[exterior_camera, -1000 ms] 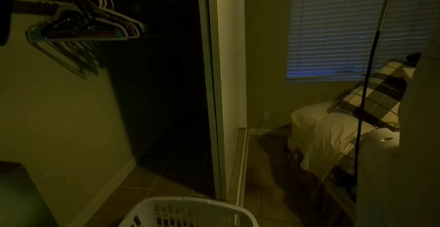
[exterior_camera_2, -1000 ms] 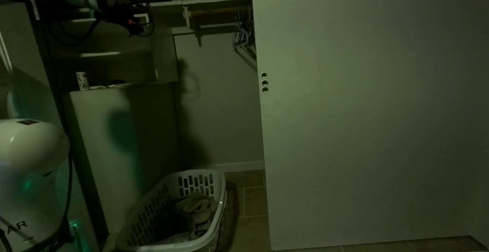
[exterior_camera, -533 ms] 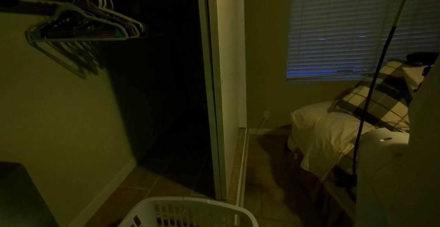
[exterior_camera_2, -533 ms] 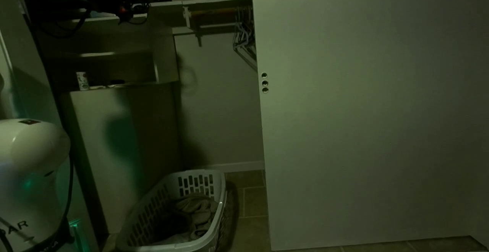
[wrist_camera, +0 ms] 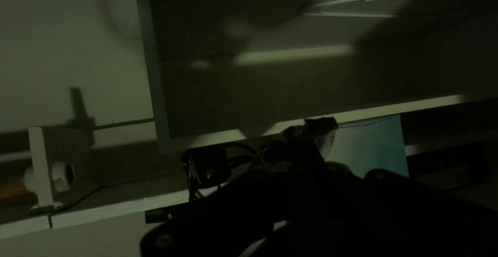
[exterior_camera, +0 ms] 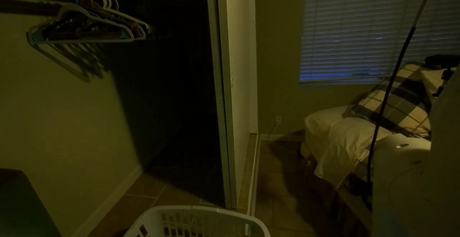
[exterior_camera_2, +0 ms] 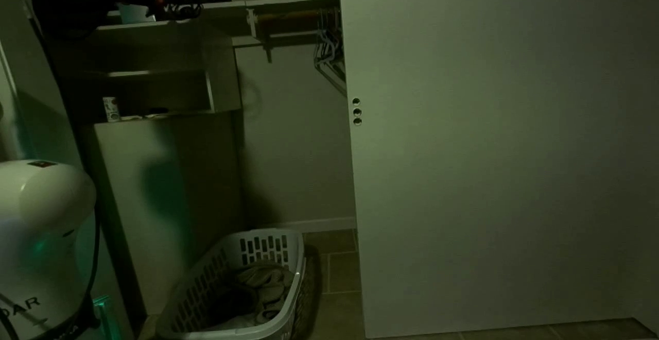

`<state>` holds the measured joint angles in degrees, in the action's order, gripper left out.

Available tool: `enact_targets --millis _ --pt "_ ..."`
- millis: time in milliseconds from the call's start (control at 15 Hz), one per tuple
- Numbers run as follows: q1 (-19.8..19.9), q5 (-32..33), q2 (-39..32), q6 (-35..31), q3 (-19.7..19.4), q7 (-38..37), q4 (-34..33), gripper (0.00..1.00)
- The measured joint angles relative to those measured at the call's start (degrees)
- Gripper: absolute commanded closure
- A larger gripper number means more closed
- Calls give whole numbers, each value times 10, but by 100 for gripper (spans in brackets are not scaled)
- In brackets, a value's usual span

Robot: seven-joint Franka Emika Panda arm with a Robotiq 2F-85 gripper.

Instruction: Put the cable on the shelf completely

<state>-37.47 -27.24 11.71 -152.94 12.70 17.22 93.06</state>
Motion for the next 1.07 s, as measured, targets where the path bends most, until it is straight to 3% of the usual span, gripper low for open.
enact_targets --millis 533,1067 --pt "25 15 -85 23 36 -17 -129 100" --pt "49 134 -221 90 89 -111 -301 100"
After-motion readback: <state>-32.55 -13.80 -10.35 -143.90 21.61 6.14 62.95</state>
